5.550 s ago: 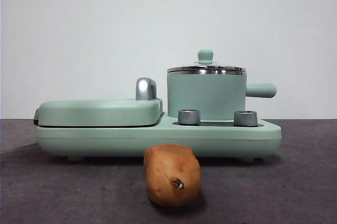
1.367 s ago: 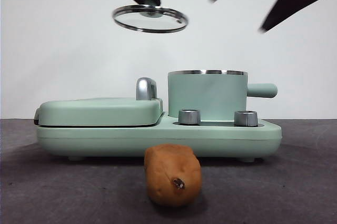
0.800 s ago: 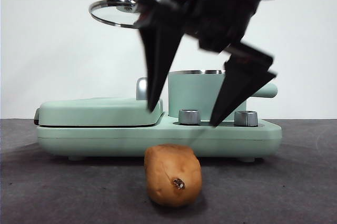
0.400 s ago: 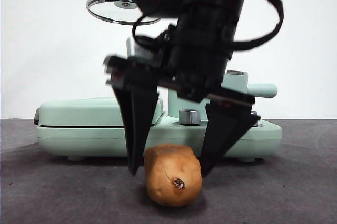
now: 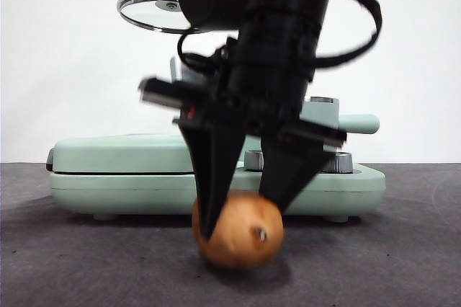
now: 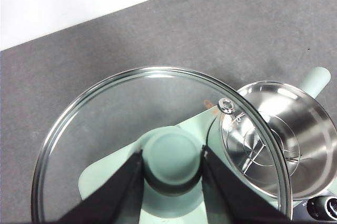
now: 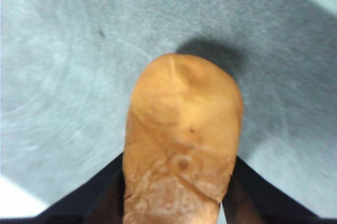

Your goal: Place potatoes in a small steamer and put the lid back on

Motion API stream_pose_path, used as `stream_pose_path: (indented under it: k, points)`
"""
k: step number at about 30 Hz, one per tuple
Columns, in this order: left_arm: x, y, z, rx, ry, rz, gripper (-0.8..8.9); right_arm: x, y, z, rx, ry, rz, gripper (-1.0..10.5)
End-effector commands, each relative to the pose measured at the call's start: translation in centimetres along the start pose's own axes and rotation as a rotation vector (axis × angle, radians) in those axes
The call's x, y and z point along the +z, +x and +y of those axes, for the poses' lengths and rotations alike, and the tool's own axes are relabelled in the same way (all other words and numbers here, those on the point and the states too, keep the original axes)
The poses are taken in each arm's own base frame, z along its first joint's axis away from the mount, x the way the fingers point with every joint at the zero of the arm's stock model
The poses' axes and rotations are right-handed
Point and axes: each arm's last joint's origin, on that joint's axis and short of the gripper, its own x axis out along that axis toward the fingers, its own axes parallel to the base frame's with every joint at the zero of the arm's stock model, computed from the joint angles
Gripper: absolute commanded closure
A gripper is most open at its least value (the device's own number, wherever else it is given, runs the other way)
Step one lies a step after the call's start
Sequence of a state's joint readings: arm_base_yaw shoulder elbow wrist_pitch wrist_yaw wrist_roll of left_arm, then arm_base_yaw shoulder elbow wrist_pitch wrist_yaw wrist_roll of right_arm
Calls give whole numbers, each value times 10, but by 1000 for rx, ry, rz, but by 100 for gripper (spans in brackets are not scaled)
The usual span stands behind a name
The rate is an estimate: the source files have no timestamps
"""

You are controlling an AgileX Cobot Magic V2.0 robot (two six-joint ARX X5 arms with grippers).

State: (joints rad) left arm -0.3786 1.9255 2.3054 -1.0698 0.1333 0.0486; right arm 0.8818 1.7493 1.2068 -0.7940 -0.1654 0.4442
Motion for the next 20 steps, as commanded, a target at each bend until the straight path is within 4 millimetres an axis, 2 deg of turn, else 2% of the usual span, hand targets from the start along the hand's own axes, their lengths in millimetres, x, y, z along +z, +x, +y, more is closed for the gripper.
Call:
stream_pose_path:
  k: [1,7,12,16,20]
  points:
    - [9,-16,1,2,3,-75,797,16,-27,4,12,-51,-45,851]
    - [9,-17,9,19,-10,-76,797,46,-91,-9,1,-44,-121,851]
    - [9,-17,11,24,-14,-77,797,75,-143,-40,-4,-12,-275,851]
    - [9,-17,11,24,-14,-80,797,97,-166,-67,-27,33,-343,851]
    - [10,-17,10,22,-12,-83,797,120,-170,-90,-50,59,-373,851]
